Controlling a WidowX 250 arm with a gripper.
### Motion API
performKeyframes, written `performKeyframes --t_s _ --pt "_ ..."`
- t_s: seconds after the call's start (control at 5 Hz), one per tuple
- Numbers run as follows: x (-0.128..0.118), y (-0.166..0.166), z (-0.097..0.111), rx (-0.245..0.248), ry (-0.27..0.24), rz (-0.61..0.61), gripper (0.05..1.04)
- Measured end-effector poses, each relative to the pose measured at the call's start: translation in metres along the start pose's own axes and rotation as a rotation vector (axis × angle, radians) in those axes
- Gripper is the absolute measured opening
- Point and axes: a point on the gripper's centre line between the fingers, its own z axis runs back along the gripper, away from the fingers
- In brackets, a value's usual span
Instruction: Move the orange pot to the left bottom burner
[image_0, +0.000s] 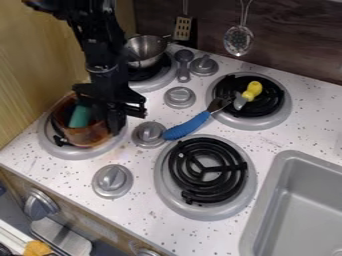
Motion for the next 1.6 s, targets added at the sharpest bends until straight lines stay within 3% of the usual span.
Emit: performKeyframes --t_s 0.2,0.4,0.6,0.8,1.2,1.4,1.6 --pt "0.000 -0.001 0.000 -0.005 0.001 -0.008 0.311" --pt "0.004 0.002 0.008 0.033 -0.033 -0.012 0.562" --pt "0.006 0.003 0.010 0.048 -0.045 -0.021 0.865" --pt "0.014 0.006 0.016 0.061 -0.064 -0.048 1.004" --pt "0.022 0.011 0.026 0.088 -0.068 -0.066 1.000" --pt "0.025 0.005 0.034 0.111 -0.039 -0.064 1.000" --pt "0.025 -0.006 0.056 0.178 -0.004 -0.053 1.000"
